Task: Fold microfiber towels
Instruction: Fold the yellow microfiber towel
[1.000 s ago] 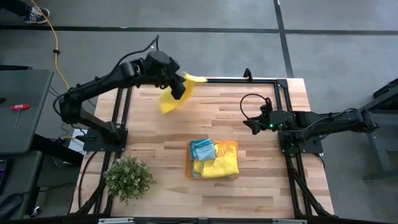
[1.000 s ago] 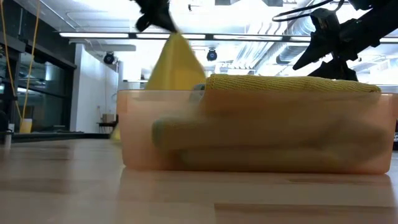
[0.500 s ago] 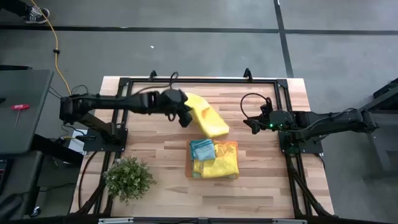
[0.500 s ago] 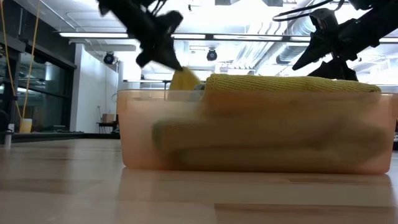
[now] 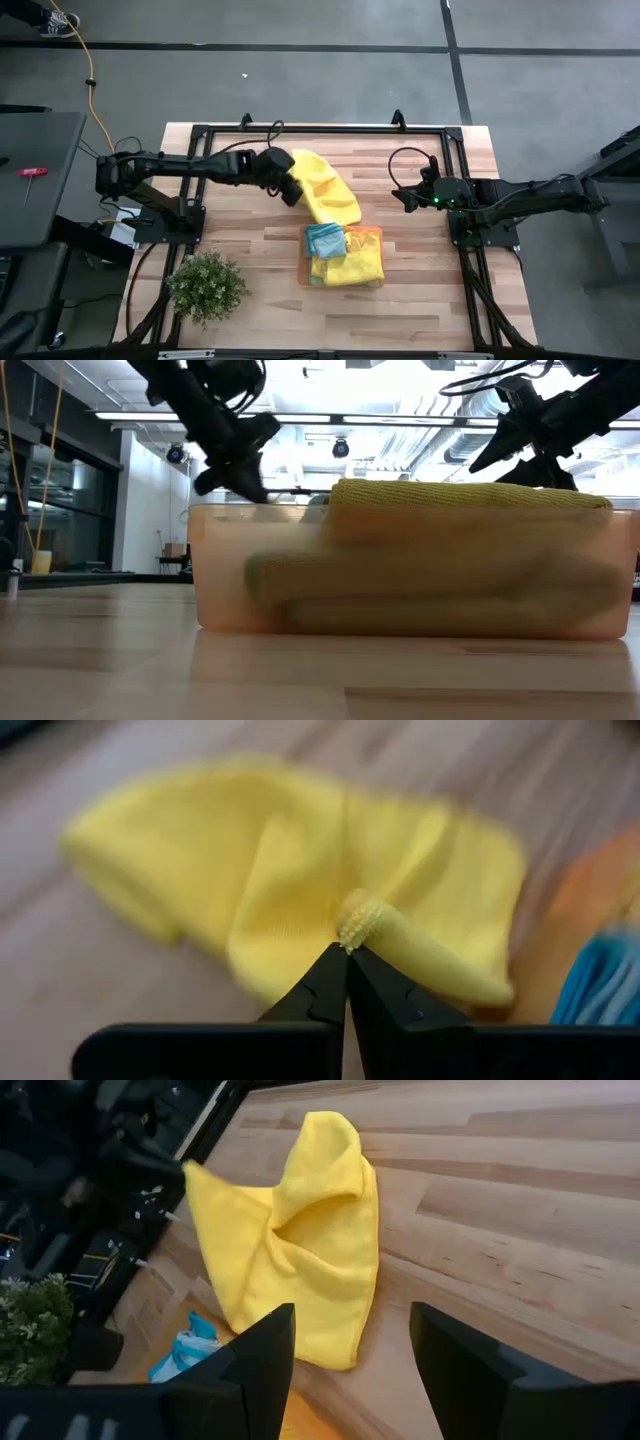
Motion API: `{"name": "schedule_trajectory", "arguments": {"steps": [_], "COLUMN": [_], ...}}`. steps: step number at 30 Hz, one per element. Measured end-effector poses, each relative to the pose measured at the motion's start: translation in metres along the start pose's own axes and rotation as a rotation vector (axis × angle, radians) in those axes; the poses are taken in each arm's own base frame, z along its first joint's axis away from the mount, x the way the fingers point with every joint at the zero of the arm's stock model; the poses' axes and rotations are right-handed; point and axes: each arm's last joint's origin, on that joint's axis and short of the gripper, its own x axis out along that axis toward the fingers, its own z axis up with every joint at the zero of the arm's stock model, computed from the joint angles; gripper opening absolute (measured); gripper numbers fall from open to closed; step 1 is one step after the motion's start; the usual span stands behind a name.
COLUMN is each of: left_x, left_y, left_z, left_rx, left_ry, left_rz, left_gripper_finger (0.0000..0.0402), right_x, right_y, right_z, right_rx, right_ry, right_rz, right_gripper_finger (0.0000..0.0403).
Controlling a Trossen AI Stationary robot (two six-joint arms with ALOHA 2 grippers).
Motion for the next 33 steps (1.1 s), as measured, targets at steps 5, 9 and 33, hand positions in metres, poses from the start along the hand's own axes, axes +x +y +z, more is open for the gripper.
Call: {"name": "schedule_trajectory", "arguments": {"steps": [5,9,33], "left_x": [-0.003,-0.008,0.036], "left_y": [0.008,0.009,0.001], "left_z": [-0.023,-0.035,-0.017], "left_rx": [0.018,0.050,-0.016], "left_ry": [0.235,0.349,0.283], "left_rz": [0.082,0.133,-0.181], "left_gripper_finger": [0.0031,0.0076,0.0217], "right_x": [0.000,0.000,0.000], "right_y": [0.000,0.000,-0.001], "right_z": [0.000,0.000,0.000], "right_rx": [0.000,-0.003,0.016], "right_ry": [0.000,-0.007,-0.014], "right_rz": [0.000,-0.005,-0.014], "right_gripper_finger": [0.0188,0.0188,0.0188]}}
